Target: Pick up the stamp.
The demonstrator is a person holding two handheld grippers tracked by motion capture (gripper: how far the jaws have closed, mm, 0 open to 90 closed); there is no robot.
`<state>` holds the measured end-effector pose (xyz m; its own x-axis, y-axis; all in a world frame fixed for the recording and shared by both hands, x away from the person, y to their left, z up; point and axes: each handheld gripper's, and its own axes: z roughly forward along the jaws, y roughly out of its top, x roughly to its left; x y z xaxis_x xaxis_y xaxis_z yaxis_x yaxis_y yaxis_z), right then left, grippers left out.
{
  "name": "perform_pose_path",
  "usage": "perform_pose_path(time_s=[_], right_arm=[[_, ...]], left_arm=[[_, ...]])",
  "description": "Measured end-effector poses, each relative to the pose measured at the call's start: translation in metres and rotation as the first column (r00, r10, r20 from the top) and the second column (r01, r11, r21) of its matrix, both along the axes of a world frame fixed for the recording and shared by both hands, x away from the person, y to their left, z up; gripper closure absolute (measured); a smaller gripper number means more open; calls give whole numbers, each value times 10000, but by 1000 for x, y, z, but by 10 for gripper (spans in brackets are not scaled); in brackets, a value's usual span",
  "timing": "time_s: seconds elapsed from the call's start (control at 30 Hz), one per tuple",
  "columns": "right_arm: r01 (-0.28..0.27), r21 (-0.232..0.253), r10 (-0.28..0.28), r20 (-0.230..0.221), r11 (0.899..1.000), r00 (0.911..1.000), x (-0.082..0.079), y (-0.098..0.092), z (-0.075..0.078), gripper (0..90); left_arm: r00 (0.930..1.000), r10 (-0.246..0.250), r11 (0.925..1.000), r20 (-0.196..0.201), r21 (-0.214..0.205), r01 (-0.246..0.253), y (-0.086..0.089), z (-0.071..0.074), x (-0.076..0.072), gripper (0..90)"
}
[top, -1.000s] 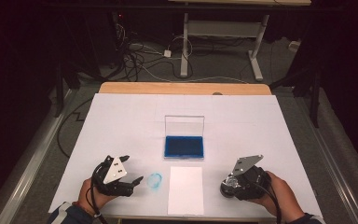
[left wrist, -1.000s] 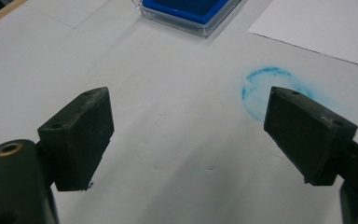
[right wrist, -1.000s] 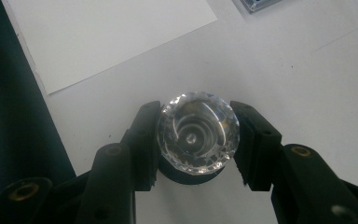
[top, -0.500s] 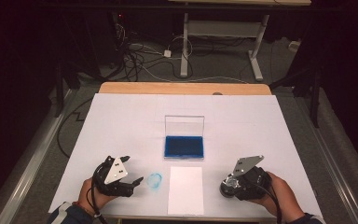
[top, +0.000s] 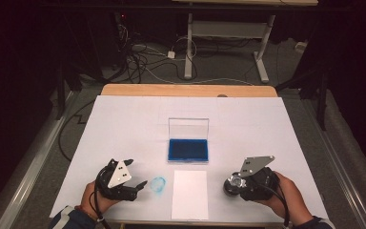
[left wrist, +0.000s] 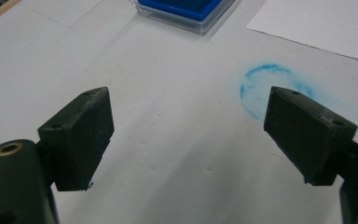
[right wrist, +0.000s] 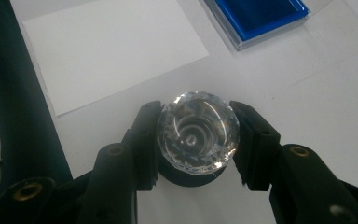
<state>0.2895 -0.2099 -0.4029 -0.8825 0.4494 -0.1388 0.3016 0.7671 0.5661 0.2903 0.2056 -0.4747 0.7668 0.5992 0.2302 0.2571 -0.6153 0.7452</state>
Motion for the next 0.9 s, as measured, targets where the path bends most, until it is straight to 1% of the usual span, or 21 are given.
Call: perform_pose_path(time_s=[0.07,0.23,0.33,0.37,0.4,0.47,0.6,0.63,0.67,0.73,0.8,0.83,0.9], right_arm=[[-73,24,72,89,10000,9999,2,2,2,565],[-258,11,258,151,9997,9996,6,7,7,565],[-280,19,279,225,9996,9994,9,9,9,565],[-324,50,323,184,9995,9993,12,10,11,565],[-316,29,315,265,9995,9992,14,11,12,565],[-430,81,428,254,9990,9988,17,13,13,565],[-456,176,451,296,9988,9985,23,15,15,565],[-513,234,507,261,9984,9984,27,17,16,565],[-555,216,548,317,9982,9980,29,18,16,565],[-726,176,721,288,9972,9970,32,20,16,565],[-775,203,769,258,9968,9967,34,21,16,565],[-851,210,846,236,9962,9961,38,23,18,565],[-834,269,826,291,9962,9962,41,24,18,565]], left_arm=[[10000,17,10000,8,-37,-17,1,0,0,150],[10000,-1,9999,8,-121,1,2,0,0,150],[10000,9,9998,19,-190,-8,3,0,1,150],[10000,18,9997,17,-235,-18,4,0,1,150],[10000,20,9996,20,-274,-19,5,-1,1,150],[10000,-2,9994,12,-340,3,6,-1,2,150],[10000,50,9986,80,-519,-46,8,0,2,150],[9999,63,9987,104,-510,-58,10,0,0,150],[9999,63,9987,104,-510,-58,10,0,0,150],[9999,73,9984,88,-569,-68,11,-1,-1,150],[9999,141,9982,85,-583,-136,13,-1,-2,150],[9998,192,9979,87,-614,-186,14,-1,-3,150],[9995,304,9969,85,-722,-297,16,-1,-3,150]])
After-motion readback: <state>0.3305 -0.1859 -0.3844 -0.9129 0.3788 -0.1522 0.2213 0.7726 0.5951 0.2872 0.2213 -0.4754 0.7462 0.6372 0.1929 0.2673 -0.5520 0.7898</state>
